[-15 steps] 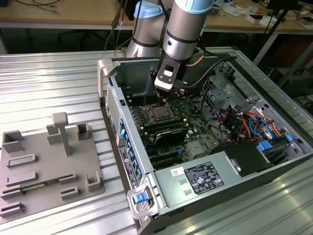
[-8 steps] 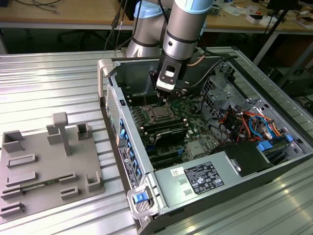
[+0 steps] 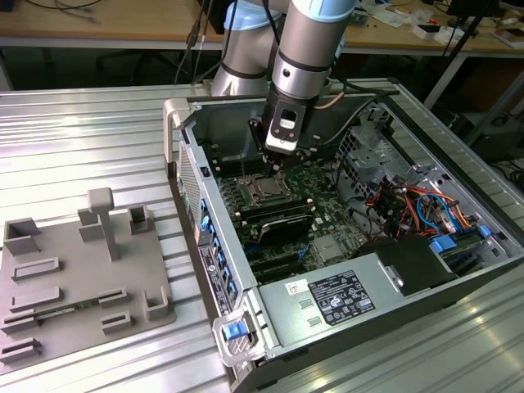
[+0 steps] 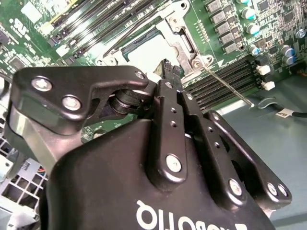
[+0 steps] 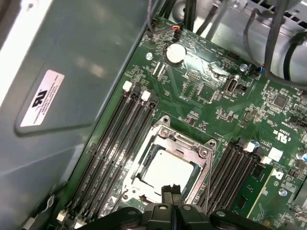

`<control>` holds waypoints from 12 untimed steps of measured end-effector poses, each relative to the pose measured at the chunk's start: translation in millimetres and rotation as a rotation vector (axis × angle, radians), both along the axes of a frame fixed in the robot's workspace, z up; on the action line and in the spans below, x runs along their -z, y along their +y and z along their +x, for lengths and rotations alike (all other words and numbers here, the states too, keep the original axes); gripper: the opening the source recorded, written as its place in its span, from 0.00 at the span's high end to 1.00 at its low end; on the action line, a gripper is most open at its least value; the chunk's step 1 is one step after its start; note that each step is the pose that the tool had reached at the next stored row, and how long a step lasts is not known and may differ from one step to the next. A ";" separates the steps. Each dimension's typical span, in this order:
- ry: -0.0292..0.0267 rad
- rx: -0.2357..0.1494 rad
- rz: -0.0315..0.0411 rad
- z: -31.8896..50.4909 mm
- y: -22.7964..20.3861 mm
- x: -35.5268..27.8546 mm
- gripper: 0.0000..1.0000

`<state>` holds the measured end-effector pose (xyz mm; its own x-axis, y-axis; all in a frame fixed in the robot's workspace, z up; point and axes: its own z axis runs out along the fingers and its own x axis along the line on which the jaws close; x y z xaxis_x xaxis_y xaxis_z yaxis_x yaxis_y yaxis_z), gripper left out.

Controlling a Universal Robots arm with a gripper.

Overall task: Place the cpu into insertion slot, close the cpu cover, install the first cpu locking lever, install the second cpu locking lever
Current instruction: 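Install the first cpu locking lever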

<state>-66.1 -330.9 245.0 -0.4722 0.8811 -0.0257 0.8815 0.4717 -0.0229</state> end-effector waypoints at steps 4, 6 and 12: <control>0.0000 -0.047 -0.0013 -1.0 0.0 -0.9 0.89; 0.0002 -0.077 -0.0025 -1.9 0.0 -1.6 0.89; 0.0000 -0.111 -0.0024 -7.8 0.0 -4.1 0.89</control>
<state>-73.9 -330.9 249.1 -0.5673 0.8231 -0.0277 0.8235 0.5668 -0.0242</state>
